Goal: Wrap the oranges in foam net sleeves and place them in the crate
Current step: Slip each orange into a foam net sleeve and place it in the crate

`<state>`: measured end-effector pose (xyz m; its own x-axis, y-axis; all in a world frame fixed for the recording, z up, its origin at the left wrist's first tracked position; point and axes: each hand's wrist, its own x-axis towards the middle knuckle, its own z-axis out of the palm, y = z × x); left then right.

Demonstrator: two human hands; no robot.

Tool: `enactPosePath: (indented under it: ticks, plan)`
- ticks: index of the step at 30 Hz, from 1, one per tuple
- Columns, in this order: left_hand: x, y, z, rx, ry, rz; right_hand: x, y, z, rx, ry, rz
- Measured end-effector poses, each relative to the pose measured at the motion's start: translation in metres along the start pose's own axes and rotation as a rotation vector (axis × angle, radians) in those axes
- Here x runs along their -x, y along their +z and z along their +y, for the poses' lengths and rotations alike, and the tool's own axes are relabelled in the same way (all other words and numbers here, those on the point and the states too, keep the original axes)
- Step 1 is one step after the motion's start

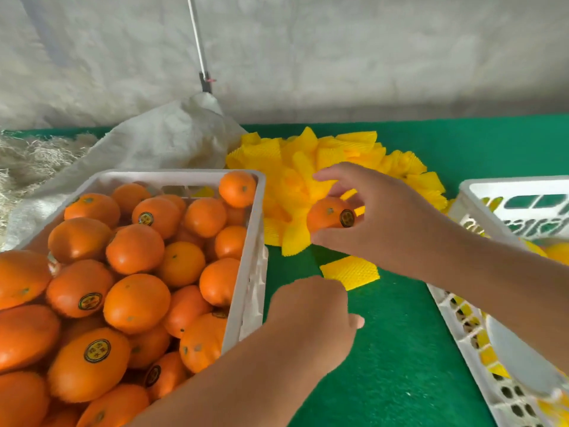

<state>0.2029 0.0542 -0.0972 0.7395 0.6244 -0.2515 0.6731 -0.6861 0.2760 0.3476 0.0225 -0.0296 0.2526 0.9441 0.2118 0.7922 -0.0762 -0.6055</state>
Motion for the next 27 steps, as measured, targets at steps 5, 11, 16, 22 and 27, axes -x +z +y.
enactPosePath:
  ticks: [5,11,16,22,27]
  plan:
    - [-0.006,-0.006,0.004,0.171,-0.044,0.251,0.048,-0.027,0.059,-0.094,0.24,-0.036]
    - [-0.009,0.0,0.016,0.304,0.262,0.277,0.066,-0.012,0.079,-0.252,0.291,-0.043]
    - [-0.009,-0.004,0.016,0.24,0.3,0.305,0.069,0.001,0.072,-0.377,0.3,-0.097]
    - [-0.008,-0.005,0.01,0.176,0.12,0.293,0.051,-0.001,0.09,-0.549,0.466,-0.153]
    - [-0.007,0.005,0.003,0.028,0.017,0.182,0.006,0.025,0.136,-0.029,0.594,-0.266]
